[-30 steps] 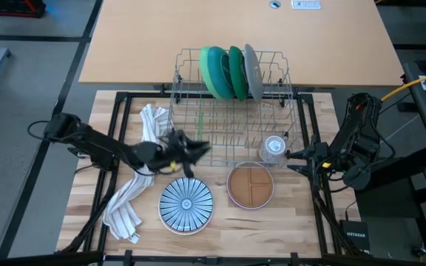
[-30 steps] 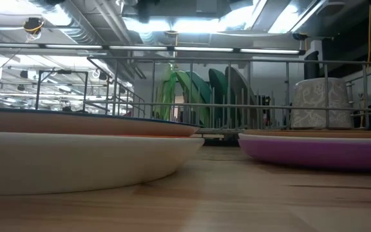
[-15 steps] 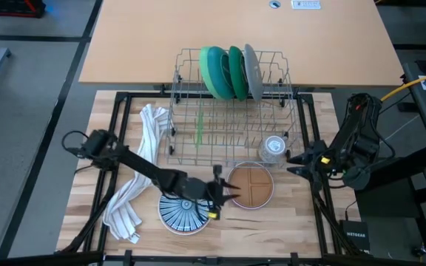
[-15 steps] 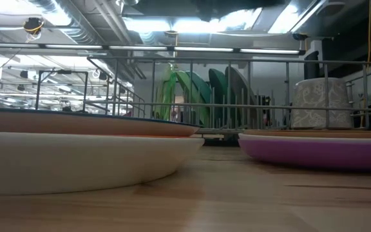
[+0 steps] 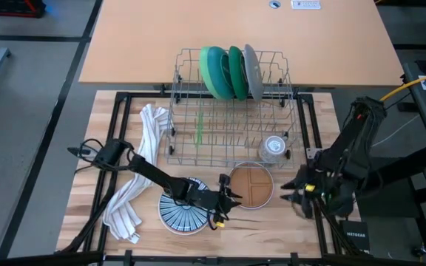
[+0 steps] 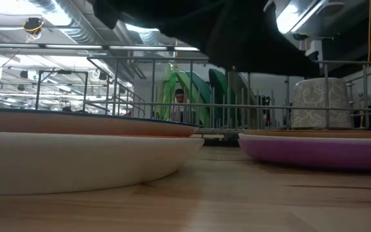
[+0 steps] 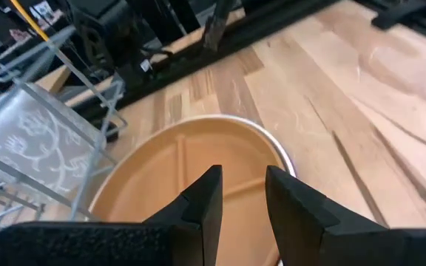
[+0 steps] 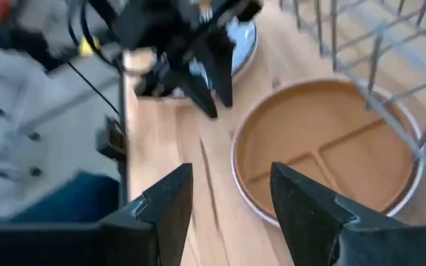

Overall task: Sort dishes
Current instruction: Put the brown plate into the dish rack

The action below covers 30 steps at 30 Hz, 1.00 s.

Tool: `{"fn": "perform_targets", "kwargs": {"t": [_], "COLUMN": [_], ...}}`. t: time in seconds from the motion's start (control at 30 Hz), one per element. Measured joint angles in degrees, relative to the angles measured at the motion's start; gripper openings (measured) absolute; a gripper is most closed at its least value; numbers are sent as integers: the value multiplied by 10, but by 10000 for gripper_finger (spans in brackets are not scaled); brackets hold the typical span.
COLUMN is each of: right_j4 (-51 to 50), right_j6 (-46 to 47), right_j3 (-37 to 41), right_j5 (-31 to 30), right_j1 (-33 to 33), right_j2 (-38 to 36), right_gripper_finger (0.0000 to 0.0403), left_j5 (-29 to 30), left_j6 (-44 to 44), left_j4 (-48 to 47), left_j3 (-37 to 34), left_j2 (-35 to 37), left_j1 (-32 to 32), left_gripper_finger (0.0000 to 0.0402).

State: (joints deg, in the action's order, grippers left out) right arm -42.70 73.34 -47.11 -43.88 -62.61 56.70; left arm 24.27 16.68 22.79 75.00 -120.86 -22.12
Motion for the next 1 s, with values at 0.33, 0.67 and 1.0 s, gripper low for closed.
{"fn": "perform_targets", "kwargs": {"t": [0.33, 0.67, 1.0], "right_j4": [2, 10, 31], "right_j6": [-10, -166, -320], "right_j3": [0, 0, 0], "right_j5": [78, 200, 256], "right_j1": [52, 162, 184], "right_j2": [174, 256, 261], "right_gripper_finger": [186, 186, 186], "left_j5": [-2, -1, -1], "left_j6": [-40, -49, -62], "left_j4": [5, 4, 1], "left_j3": [0, 0, 0], "left_j2": [-7, -6, -5], "left_j1": [-3, -9, -8], "left_gripper_finger": [95, 95, 95]}}
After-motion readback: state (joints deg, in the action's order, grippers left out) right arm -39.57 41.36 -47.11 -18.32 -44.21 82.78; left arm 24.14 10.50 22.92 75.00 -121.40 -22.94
